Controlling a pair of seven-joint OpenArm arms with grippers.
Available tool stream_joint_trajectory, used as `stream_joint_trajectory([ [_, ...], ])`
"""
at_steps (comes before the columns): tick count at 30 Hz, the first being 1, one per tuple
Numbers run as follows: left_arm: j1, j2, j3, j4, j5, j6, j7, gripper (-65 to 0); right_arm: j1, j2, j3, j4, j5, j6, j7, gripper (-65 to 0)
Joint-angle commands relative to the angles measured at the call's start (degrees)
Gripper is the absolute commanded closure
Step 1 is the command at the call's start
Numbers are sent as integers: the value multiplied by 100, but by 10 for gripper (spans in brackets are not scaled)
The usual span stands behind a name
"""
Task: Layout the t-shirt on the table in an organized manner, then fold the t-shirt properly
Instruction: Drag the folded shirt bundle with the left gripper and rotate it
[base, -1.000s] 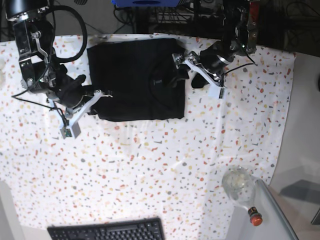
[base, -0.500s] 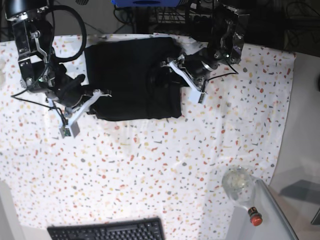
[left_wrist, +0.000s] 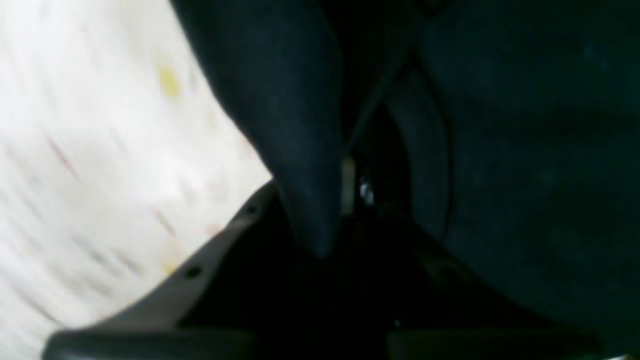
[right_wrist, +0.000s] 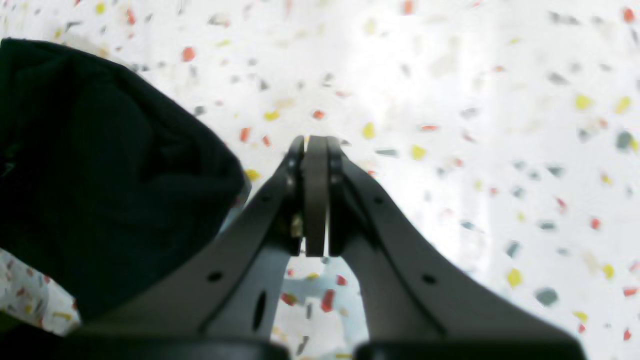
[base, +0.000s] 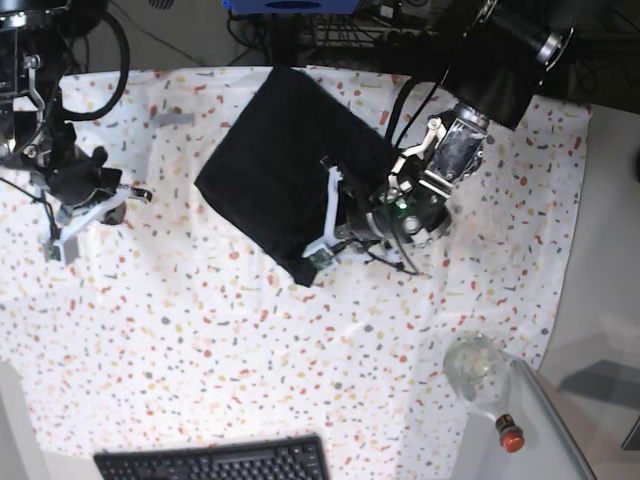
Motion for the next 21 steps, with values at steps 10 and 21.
stream_joint_trajectory([
  [10,-1408,853,2528,-913,391,-22,-910,0,-334,78,913,56,-5,35,83,0],
  [21,-2384,1556,3592,-2697,391,-22,-2546,0,-563,104,1150,56,-5,35,91,0],
])
